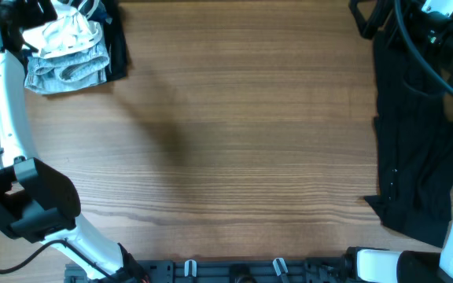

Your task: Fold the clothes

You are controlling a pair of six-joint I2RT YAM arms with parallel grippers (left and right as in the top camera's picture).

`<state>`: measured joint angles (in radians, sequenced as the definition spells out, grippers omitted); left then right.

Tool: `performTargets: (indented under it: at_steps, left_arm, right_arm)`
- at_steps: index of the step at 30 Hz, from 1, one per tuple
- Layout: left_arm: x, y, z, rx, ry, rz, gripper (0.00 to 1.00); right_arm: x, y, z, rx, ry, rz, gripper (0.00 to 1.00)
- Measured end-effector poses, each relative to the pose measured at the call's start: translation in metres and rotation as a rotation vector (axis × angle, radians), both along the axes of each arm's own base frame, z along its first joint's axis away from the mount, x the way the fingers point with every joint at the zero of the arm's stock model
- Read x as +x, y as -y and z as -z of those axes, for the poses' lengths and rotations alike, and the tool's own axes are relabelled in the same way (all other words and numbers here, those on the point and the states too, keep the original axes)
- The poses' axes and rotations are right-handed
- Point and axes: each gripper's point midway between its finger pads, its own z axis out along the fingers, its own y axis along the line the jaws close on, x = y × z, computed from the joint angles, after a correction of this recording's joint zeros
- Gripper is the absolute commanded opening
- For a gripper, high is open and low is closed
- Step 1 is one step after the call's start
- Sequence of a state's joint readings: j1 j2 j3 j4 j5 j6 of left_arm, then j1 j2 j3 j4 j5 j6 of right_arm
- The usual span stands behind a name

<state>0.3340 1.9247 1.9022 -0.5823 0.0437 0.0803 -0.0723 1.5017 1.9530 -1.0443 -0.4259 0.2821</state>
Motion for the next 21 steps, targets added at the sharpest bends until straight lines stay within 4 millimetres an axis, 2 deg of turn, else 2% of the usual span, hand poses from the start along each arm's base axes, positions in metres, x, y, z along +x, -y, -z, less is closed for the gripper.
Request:
performTargets:
  at_steps: [2,4,6,7,9,10,11,12,13,14,17,19,21]
  left_arm:
    - [-0.013,0.004,0.019,-0.030,-0.089,-0.002,1.00]
    - [-0.021,0.007,0.028,-0.046,-0.137,-0.002,1.00]
    - [-0.023,0.008,0.030,-0.050,-0.148,-0.001,1.00]
    - [-0.023,0.007,0.030,-0.050,-0.149,-0.002,1.00]
    - [-0.023,0.008,0.031,-0.051,-0.152,-0.002,1.00]
    - [-0.023,0.008,0.031,-0.052,-0.152,-0.001,1.00]
    - [-0.024,0.008,0.031,-0.052,-0.153,-0.002,1.00]
    - [-0.024,0.008,0.031,-0.052,-0.152,-0.002,1.00]
    - [-0.023,0.007,0.031,-0.051,-0.152,-0.003,1.00]
    - [-0.023,0.007,0.031,-0.050,-0.152,-0.005,1.00]
    - [-0.024,0.007,0.032,-0.053,-0.156,-0.007,1.00]
    - [-0.023,0.007,0.032,-0.053,-0.154,-0.007,1.00]
    - [-0.023,0.007,0.032,-0.053,-0.154,-0.007,1.00]
  right_arm:
    - [-0.002,0.000,0.004,0.009,-0.023,0.009,1.00]
    - [0.004,0.007,0.003,-0.022,-0.004,0.039,1.00]
    - [0.018,0.008,-0.002,-0.119,0.101,0.051,1.00]
    - [0.018,-0.001,-0.004,-0.184,0.175,0.021,1.00]
    - [0.000,-0.021,-0.009,-0.290,0.351,-0.053,1.00]
    - [-0.021,-0.028,-0.005,-0.330,0.432,-0.082,1.00]
    - [-0.046,-0.027,-0.004,-0.359,0.527,-0.078,1.00]
    - [-0.061,-0.024,-0.005,-0.374,0.615,-0.058,1.00]
    - [-0.086,-0.019,0.016,-0.386,0.665,-0.042,1.00]
    - [-0.107,-0.017,0.052,-0.394,0.667,-0.041,1.00]
    - [-0.133,-0.010,0.152,-0.411,0.640,-0.033,1.00]
    - [-0.144,-0.009,0.189,-0.416,0.679,-0.021,1.00]
    - [-0.147,-0.008,0.211,-0.419,0.685,-0.020,1.00]
